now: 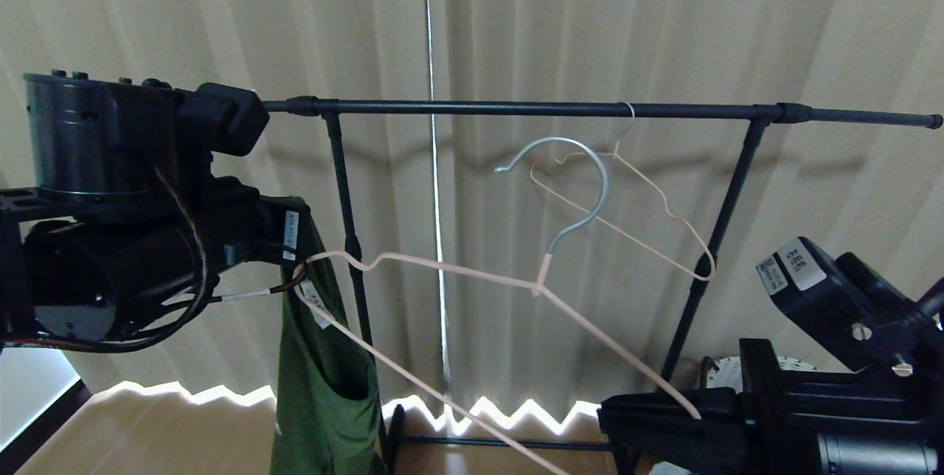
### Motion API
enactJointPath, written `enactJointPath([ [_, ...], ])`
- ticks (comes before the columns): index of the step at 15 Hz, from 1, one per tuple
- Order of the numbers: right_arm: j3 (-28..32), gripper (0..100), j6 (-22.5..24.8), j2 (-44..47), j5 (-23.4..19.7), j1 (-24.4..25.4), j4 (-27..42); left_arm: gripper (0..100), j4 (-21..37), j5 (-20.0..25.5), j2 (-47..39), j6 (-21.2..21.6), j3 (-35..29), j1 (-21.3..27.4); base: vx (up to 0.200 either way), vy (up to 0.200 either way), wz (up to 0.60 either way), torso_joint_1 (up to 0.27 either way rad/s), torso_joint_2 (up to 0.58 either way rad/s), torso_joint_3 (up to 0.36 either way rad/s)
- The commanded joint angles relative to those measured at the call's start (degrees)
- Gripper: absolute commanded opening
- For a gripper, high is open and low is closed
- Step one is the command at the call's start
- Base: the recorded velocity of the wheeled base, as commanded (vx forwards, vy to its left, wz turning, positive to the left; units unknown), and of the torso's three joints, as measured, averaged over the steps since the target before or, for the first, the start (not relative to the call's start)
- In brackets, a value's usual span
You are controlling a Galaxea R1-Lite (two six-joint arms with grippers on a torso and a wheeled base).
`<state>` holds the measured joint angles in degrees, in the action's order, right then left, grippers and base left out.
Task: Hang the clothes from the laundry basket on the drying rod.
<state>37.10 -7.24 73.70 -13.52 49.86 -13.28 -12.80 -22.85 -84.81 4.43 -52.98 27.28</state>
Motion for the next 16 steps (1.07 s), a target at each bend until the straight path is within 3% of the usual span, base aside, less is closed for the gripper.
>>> enactJointPath([
  [1,0.43,0,-0.05,1.18,0.16,-0.03,-0.08,0,-0.03,-0.01,-0.53,-0.03,-0.11,0.14,0.000,0.000,0.00,0.000,0.00,0.000],
  [4,3.51,0,-1.11,5.84,1.04,-0.38,-1.75,0,0.06,-0.18,0.00,0.06,-0.11,0.84,0.000,0.000,0.00,0.000,0.00,0.000],
  [9,7.55,0,-3.75,11.73,6.58,-0.29,-2.02,0,-0.03,-2.99,0.61,-0.03,0.16,0.84,0.000,0.000,0.00,0.000,0.00,0.000],
  [12,10.89,0,-8.93,14.54,7.72,0.24,-2.02,0,-0.03,-5.98,0.61,-0.65,0.33,1.63,0.000,0.000,0.00,0.000,0.00,0.000],
  [16,14.23,0,-9.19,18.23,10.00,2.00,-2.11,0,0.32,-6.33,1.67,-2.23,0.33,3.92,0.000,0.000,0.00,0.000,0.00,0.000],
])
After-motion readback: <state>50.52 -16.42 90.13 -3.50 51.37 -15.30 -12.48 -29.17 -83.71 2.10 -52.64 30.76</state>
